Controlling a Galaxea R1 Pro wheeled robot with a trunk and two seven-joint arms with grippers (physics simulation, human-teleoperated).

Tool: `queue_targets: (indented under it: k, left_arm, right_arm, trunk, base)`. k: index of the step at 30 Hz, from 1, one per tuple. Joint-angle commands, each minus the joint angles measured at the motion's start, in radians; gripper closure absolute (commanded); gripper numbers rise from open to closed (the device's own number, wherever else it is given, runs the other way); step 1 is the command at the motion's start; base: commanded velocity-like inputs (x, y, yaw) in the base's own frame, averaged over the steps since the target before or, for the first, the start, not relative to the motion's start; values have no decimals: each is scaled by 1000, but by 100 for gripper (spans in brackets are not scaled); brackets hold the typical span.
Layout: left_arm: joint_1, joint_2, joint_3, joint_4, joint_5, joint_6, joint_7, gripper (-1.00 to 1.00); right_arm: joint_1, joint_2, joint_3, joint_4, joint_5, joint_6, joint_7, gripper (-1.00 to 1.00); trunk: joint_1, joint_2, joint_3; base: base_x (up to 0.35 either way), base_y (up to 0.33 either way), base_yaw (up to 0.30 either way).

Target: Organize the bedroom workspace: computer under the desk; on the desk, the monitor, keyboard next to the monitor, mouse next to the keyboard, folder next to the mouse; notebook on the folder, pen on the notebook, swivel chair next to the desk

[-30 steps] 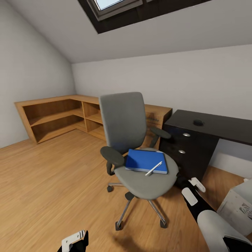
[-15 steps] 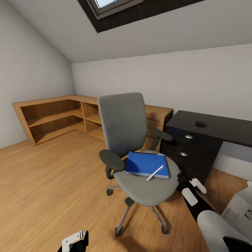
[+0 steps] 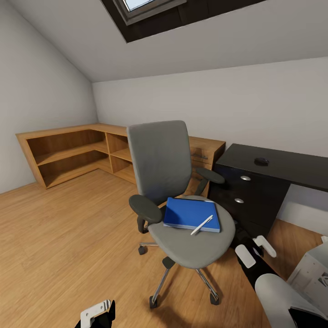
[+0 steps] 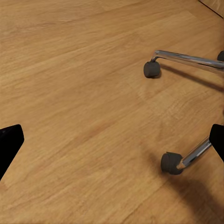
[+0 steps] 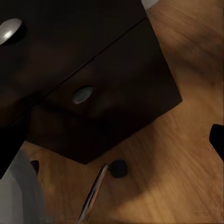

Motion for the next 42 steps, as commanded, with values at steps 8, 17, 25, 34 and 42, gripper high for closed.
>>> queue_targets:
  k: [8,17,25,34,42]
  left_arm:
    - [0,0,-2,-1,10,-4,4,-100]
    - [0,0,-2,-1,10,-4,4,-100]
    - [0,0,-2,-1,10,-4,5,-100]
    - [0,0,-2,-1,10,-4,6,-100]
    - [0,0,-2,-1,10,-4,6,-100]
  right_arm:
    - [0,1,8,2,-10,-20,-115,-100]
    - [0,5,12,2,-11,-15,-127,-100]
    - [0,43,22,2,-8,7,-126,-100]
    - [0,51,37,0,-8,124,-126,-100]
    - [0,53,47,-5,-7,132,-125,-100]
  trunk:
    - [0,0,-1]
    - [0,0,-1]
    - [0,0,-1]
    - [0,0,-1]
    - [0,0,-1]
  base:
    - [0,0,0]
    - [0,0,0]
    - [0,0,0]
    - [0,0,0]
    - [0,0,0]
